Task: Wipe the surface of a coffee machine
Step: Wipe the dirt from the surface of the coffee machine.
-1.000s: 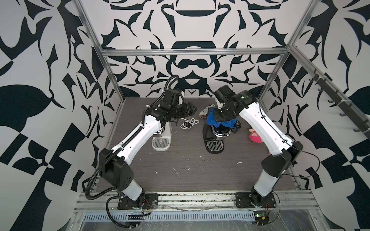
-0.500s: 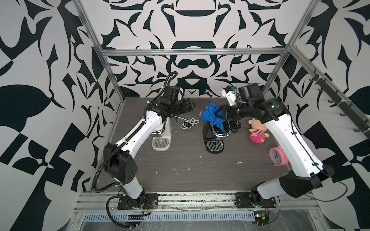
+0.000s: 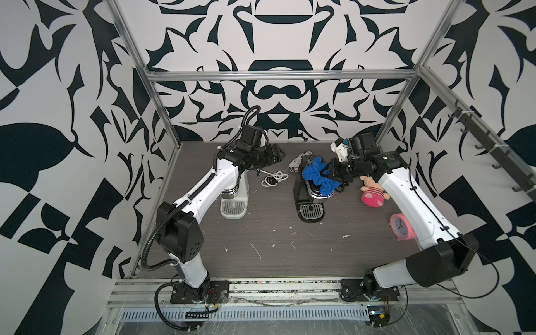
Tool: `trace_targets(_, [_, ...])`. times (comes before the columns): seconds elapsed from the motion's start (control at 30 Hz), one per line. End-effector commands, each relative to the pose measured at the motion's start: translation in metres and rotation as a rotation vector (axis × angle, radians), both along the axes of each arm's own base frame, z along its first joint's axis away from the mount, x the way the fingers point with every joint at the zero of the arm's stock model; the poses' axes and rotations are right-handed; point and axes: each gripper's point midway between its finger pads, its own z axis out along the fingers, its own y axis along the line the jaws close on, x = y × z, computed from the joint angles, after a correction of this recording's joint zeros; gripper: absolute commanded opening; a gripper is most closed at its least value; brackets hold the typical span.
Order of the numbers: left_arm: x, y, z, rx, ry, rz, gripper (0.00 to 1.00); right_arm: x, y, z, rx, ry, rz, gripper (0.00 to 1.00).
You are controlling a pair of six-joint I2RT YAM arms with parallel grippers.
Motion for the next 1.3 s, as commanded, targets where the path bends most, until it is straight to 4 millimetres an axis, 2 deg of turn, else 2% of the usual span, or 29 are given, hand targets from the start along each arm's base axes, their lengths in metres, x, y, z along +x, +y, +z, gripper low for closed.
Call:
trace_targets(0.0, [0.005, -0.010, 0.007, -0.030, -0.012, -0.020, 0.71, -0.009, 0.003, -0.014, -0.087, 0.034, 0.022, 0.00])
trace_targets(0.27, [0.014, -0.028, -0.003, -0.063, 0.014, -0.041, 0.70, 0.036, -0.002, -0.027, -0.198, -0.013, -0.035, 0.00])
trace_targets(0.4, [0.016, -0.030, -0.005, -0.070, 0.011, -0.043, 0.69, 0.045, 0.000, -0.028, -0.220, 0.001, -0.020, 0.00])
trace_targets(0.5, [0.018, -0.032, -0.006, -0.069, 0.017, -0.043, 0.69, 0.034, 0.003, -0.024, -0.190, 0.012, -0.004, 0.00])
trace_targets(0.67, [0.019, -0.036, -0.001, -0.071, 0.013, -0.054, 0.69, -0.009, 0.002, -0.017, -0.175, 0.014, -0.003, 0.00])
trace_targets(0.77, [0.018, -0.039, 0.001, -0.071, 0.007, -0.061, 0.70, -0.033, -0.002, -0.023, -0.179, 0.040, -0.001, 0.00])
trace_targets(0.87, [0.016, -0.042, 0.000, -0.062, 0.017, -0.072, 0.70, -0.038, -0.005, -0.032, -0.182, 0.050, -0.002, 0.00])
trace_targets(1.0, [0.013, -0.046, 0.000, -0.058, 0.025, -0.084, 0.70, -0.023, 0.005, -0.034, -0.176, 0.054, 0.016, 0.00])
trace_targets(1.1, [0.012, -0.047, 0.001, -0.052, 0.029, -0.085, 0.70, 0.000, 0.015, -0.027, -0.171, 0.037, 0.034, 0.00])
trace_targets(1.2, [0.012, -0.047, 0.003, -0.051, 0.027, -0.079, 0.69, 0.021, 0.017, -0.027, -0.217, 0.023, 0.042, 0.00])
trace_targets(1.27, [0.011, -0.047, 0.004, -0.052, 0.026, -0.081, 0.69, 0.026, 0.018, -0.028, -0.237, 0.034, 0.049, 0.00])
